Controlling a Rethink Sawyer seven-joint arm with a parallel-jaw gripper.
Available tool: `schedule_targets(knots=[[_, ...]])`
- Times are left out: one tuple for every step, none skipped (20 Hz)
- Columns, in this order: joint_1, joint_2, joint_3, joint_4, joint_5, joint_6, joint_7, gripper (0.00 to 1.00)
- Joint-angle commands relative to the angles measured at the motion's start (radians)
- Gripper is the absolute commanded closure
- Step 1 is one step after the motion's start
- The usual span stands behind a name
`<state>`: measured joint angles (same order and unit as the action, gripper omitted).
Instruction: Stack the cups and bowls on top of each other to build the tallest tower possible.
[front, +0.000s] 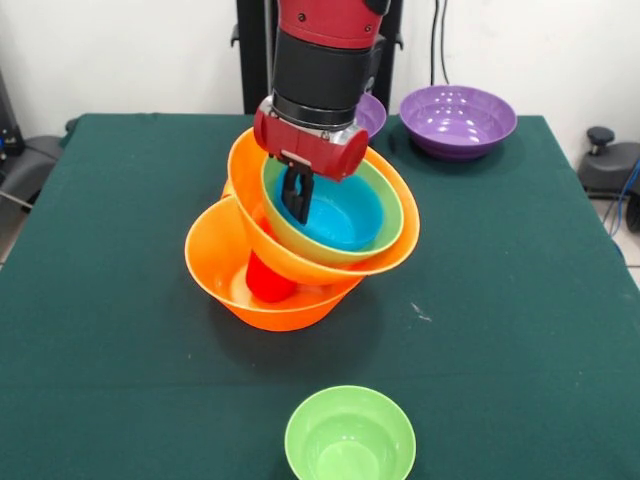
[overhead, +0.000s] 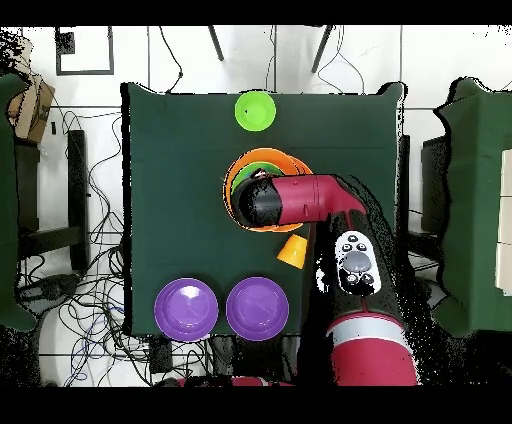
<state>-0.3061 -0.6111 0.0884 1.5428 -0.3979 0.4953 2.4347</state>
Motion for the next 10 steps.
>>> schedule_targets(knots=[[-0.018, 0.038, 0.101, -0.086, -0.069, 0.127, -0.237, 1.00], [-0.020, 0.037, 0.103, -0.083, -0.068, 0.129, -0.238, 1.00], [-0.021, 0.035, 0.104, -0.080, -0.067, 0.130, -0.238, 1.00], [-0.022, 0.032, 0.104, -0.073, -0.066, 0.130, -0.237, 1.00], [-0.024, 0.024, 0.102, -0.060, -0.067, 0.128, -0.235, 1.00], [-0.025, 0.016, 0.100, -0.047, -0.067, 0.127, -0.234, 1.00], [-0.029, 0.002, 0.101, -0.034, -0.064, 0.134, -0.238, 1.00], [-0.035, -0.010, 0.103, -0.019, -0.061, 0.136, -0.242, 1.00], [-0.036, -0.011, 0.105, -0.022, -0.059, 0.144, -0.244, 1.00], [-0.037, -0.017, 0.104, -0.014, -0.059, 0.144, -0.243, 1.00]])
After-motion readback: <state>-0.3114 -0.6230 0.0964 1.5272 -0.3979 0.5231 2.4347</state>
